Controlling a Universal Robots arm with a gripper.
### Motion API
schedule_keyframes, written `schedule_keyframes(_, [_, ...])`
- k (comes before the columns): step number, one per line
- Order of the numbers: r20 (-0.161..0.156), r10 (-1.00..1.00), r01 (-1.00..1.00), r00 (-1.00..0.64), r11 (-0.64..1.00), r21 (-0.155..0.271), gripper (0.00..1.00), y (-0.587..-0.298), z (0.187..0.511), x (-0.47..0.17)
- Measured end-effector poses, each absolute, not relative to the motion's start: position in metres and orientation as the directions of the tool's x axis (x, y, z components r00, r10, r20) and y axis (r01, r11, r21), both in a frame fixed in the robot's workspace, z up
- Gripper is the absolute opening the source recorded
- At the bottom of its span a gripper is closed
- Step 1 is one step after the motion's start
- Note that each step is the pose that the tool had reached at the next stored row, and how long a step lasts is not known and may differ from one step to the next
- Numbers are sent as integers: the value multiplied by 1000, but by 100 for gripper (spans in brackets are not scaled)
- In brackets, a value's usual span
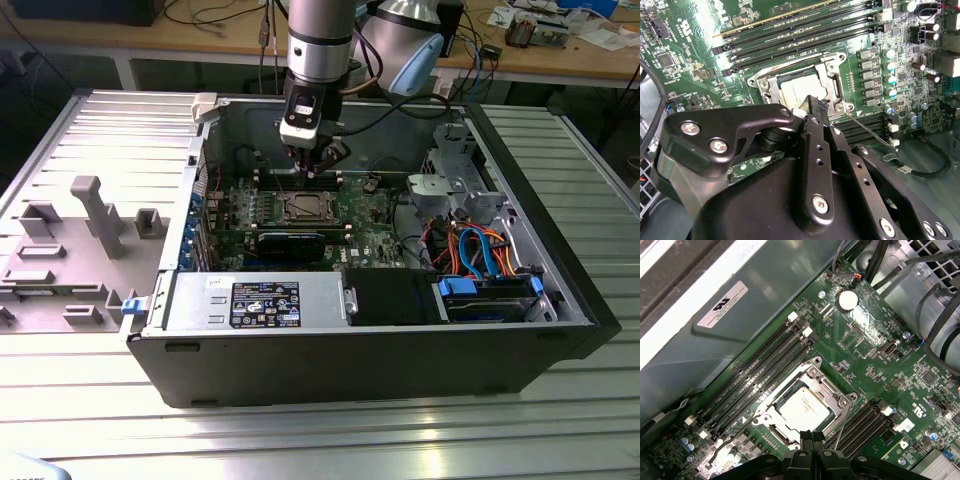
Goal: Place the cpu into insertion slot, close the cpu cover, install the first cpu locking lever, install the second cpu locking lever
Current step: 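Install the first cpu locking lever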
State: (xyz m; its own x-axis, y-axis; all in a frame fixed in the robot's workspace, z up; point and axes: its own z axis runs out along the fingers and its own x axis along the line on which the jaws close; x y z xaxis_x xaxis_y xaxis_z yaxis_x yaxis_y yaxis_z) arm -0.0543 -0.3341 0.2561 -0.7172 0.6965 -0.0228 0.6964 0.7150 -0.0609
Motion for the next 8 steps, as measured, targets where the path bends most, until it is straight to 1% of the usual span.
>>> schedule_keyframes(8, [-23,690,690,-724,721,-61,11,-334,256,-54])
